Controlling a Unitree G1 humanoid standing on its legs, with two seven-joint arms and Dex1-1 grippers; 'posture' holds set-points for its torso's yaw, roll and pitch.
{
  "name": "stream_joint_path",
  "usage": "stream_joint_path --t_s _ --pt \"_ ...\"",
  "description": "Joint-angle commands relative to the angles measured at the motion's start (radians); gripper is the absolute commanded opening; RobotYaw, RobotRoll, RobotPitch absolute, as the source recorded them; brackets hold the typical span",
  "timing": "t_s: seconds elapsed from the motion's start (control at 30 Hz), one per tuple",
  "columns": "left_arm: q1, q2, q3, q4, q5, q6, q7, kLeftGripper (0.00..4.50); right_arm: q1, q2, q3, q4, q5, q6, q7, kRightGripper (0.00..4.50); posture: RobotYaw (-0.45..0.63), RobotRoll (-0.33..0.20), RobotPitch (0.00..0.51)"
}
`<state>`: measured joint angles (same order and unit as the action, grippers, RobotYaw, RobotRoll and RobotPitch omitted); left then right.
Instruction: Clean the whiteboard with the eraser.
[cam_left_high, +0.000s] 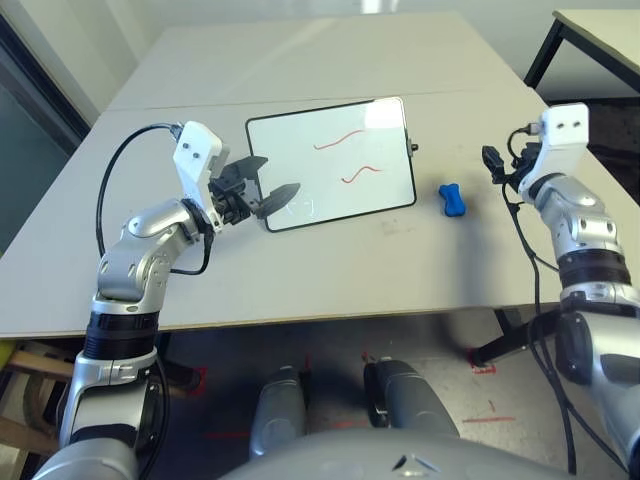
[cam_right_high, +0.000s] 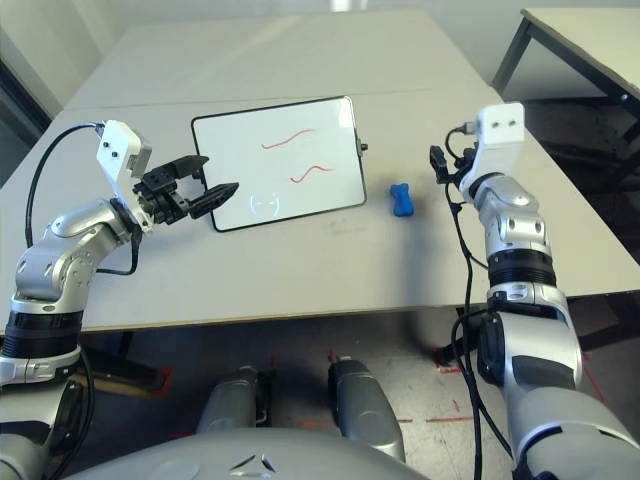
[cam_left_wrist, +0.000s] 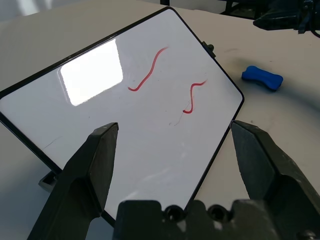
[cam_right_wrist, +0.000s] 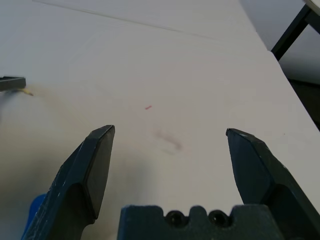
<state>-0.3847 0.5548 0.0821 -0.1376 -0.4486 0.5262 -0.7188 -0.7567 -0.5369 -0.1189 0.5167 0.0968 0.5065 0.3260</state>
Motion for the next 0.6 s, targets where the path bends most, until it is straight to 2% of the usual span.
stream_joint_path --t_s 0.03,0.13,0.27,0.33,0.6 --pt "0.001 -0.008 -0.035 0.014 0.017 0.002 -0.008 4.50 -0.060 -0.034 0.047 -0.108 0.000 0.301 0.035 4.48 -0.11 0.000 0.088" --pt "0.000 -0.008 -0.047 0.018 0.020 -0.003 -0.012 4.50 -0.128 -0.042 0.039 -0.126 0.025 0.583 0.029 4.48 -0.11 0.000 0.087" --pt "-0.003 -0.014 -0.058 0.023 0.026 -0.007 -0.016 4.50 -0.221 -0.025 0.007 -0.107 0.046 0.791 0.010 4.48 -0.12 0.000 0.083" --pt "-0.008 -0.017 -0.065 0.030 0.032 -0.012 -0.017 4.50 -0.261 -0.015 0.030 -0.082 0.075 0.916 0.039 4.48 -0.12 0.000 0.080" --pt "-0.019 -0.031 -0.080 0.051 0.044 -0.031 -0.016 4.50 -0.283 -0.009 0.167 -0.020 0.087 0.937 0.096 4.48 -0.12 0.000 0.077"
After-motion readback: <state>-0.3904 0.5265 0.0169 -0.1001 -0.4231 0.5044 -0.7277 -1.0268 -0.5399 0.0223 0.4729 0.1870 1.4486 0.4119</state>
